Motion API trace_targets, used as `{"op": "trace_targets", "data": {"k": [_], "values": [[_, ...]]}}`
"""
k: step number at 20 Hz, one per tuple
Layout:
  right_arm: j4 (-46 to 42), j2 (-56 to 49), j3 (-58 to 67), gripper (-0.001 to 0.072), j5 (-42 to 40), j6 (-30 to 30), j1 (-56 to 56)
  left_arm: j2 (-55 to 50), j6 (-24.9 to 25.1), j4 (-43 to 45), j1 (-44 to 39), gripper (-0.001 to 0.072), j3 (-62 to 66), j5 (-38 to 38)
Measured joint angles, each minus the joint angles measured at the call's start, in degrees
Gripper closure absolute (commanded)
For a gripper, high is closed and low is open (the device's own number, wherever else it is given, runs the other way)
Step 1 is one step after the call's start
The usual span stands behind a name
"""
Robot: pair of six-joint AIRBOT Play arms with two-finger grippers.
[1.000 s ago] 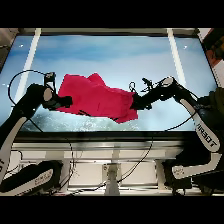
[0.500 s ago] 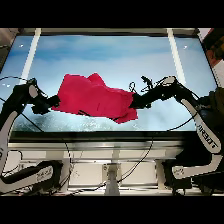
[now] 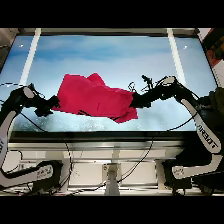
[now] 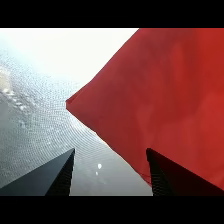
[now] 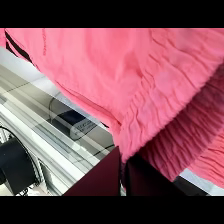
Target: Fold the clothes and pants, and hang the long-sleeved shirts on hangers.
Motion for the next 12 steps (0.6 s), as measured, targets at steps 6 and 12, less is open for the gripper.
{"op": "trace_targets", "data": {"k": [6,12], "values": [[-0.7,0.0,0.0,0.0695,-0.2,0.0,0.0,-1.8,-0.5,-2.2,0.1,0.0233,-1.8,5.2],[-1.2,0.0,0.0,0.0695,-0.3,0.0,0.0,-2.3,-0.4,-3.7,0.0,0.0489,-2.3,13.0]]}}
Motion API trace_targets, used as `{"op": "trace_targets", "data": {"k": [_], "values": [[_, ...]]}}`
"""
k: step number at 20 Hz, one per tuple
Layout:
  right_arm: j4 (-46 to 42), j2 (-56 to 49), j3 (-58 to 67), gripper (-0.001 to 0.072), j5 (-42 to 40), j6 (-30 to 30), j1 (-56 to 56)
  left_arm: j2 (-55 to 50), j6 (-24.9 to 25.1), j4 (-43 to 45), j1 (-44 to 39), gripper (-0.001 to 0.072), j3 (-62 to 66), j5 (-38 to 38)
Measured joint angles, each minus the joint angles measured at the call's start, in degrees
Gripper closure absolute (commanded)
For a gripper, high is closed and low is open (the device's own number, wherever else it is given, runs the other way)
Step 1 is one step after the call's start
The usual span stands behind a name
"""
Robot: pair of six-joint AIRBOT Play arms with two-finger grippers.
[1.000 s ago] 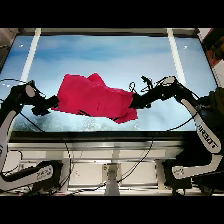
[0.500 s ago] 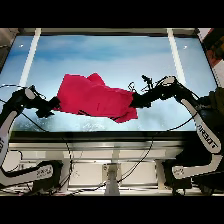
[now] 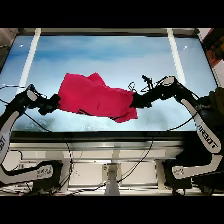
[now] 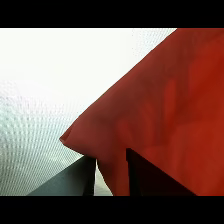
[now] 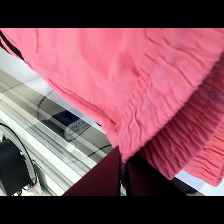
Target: Fold the clothes and pants, and hang the long-sleeved shirts on hangers.
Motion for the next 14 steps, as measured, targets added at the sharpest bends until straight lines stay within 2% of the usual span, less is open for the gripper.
{"op": "trace_targets", "data": {"k": [2,6,10,14], "values": [[0.0,0.0,0.0,0.0694,0.0,0.0,0.0,-0.1,0.0,-0.3,0.0,0.0693,0.0,2.0],[-0.1,0.2,0.0,0.0695,0.2,-0.1,0.0,0.4,1.4,-1.5,-0.1,0.0693,0.0,3.9],[0.0,2.5,1.5,0.0695,2.7,-3.3,0.0,4.1,8.8,-4.6,-0.2,0.0693,1.3,5.2],[0.2,7.6,5.6,0.0695,5.2,-6.0,0.0,12.6,15.7,-5.9,-0.2,0.0693,4.3,8.5]]}}
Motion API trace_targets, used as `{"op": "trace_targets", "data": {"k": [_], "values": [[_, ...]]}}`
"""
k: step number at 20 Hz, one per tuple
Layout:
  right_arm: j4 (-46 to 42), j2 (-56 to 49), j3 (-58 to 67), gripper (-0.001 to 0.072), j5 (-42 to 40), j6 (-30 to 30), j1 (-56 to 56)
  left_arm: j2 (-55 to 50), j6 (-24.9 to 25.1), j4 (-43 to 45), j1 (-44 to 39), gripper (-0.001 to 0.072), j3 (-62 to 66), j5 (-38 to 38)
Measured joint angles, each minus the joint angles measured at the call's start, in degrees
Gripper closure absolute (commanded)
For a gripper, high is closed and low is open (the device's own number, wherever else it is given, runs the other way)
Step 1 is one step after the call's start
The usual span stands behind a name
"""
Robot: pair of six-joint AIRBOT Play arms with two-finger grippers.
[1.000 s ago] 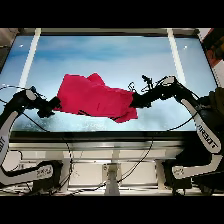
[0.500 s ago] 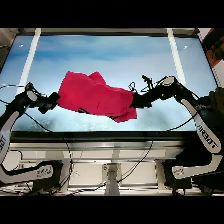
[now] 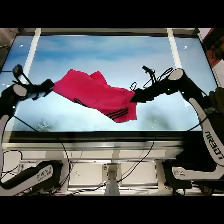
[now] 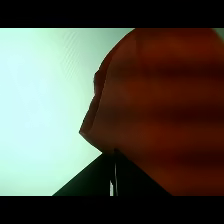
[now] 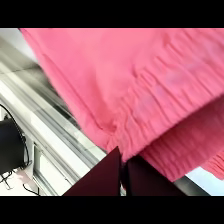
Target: Fold the clothes and pants, and hang the long-sleeved shirts on hangers.
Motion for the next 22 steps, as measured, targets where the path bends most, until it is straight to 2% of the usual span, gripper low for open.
{"op": "trace_targets", "data": {"k": [7,12,17,22], "values": [[0.3,13.0,11.7,0.0695,1.4,-0.6,0.0,21.4,3.7,-0.4,0.0,0.0693,1.9,12.1],[0.5,23.9,16.9,0.0695,1.7,3.6,0.0,35.7,4.1,0.3,0.0,0.0694,2.1,15.1],[3.3,34.3,18.0,0.0695,2.6,8.8,0.0,47.8,4.2,0.5,0.0,0.0695,2.1,14.4],[5.4,39.9,18.1,0.0695,2.7,12.7,0.0,51.5,4.2,0.5,0.0,0.0695,2.1,5.0]]}}
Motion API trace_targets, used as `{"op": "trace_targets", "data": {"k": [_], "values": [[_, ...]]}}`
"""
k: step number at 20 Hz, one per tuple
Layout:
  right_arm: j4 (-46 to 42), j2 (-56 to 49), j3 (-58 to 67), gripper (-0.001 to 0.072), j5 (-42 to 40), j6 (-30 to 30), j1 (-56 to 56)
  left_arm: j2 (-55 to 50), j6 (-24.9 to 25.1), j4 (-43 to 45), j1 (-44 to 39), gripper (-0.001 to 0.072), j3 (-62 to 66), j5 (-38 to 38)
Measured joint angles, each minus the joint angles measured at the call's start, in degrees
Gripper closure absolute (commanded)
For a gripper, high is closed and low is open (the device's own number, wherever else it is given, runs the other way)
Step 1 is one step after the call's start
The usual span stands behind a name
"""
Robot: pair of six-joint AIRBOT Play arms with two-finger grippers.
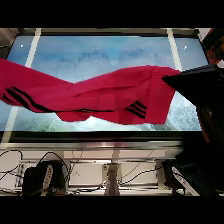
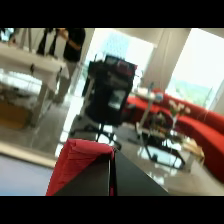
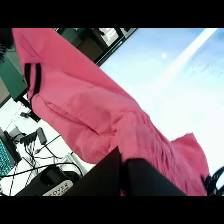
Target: Fold the clothes and pants, and hang the long-sleeved shirts on hangers.
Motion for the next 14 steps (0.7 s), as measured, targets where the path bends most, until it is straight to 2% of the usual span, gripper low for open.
{"op": "trace_targets", "data": {"k": [3,6,11,14], "values": [[-3.4,0.0,-1.1,0.0695,-2.9,0.9,0.0,-3.8,0.0,-0.7,0.0,0.0694,0.0,-3.3],[-9.6,-2.9,-3.5,0.0695,-9.7,1.2,0.0,-11.8,0.2,-3.5,-0.7,0.0694,0.0,-2.3],[-15.6,-14.8,-7.1,0.0695,-18.2,1.3,0.0,-30.6,0.9,-7.3,-10.3,0.0693,0.0,4.9],[-19.1,-24.1,-8.0,0.0695,-20.6,1.4,-0.1,-42.1,4.2,-8.2,-19.4,0.0694,0.0,12.9]]}}
